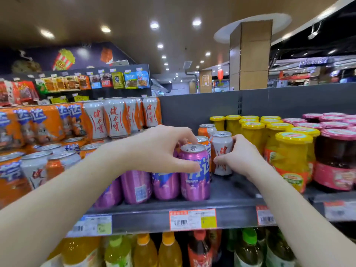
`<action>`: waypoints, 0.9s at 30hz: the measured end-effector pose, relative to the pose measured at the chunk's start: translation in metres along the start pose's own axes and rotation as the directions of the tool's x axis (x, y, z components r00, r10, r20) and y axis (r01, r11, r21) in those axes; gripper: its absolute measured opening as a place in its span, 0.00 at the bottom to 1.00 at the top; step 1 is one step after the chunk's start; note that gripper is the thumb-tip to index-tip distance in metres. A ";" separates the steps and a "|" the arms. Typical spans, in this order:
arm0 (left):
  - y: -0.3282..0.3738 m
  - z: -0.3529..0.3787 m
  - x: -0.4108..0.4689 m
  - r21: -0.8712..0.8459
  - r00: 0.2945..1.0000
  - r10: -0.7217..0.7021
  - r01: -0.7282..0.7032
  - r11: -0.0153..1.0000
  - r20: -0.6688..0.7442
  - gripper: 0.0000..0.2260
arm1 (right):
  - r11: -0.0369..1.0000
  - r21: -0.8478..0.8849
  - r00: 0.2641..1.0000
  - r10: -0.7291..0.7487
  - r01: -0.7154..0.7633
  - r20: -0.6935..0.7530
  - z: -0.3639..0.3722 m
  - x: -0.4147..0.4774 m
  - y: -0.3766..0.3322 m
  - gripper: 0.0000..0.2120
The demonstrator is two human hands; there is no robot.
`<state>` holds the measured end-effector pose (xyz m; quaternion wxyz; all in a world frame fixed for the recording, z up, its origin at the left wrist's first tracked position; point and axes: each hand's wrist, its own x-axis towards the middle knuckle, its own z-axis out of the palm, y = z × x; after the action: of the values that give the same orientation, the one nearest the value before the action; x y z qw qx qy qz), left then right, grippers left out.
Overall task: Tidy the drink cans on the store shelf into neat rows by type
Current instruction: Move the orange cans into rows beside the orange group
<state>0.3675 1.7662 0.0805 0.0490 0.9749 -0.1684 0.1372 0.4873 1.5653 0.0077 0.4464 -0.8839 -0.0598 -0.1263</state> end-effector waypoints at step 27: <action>0.006 0.030 0.020 -0.017 0.996 -0.002 0.001 1.000 -0.087 0.29 | 0.973 0.142 0.976 -0.198 0.183 0.097 -0.009 -0.038 0.008 0.32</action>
<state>0.3912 1.7498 0.0575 0.0645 0.9677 -0.1663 0.1781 0.4508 1.5536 -0.0039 0.4856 -0.8482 -0.1770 -0.1154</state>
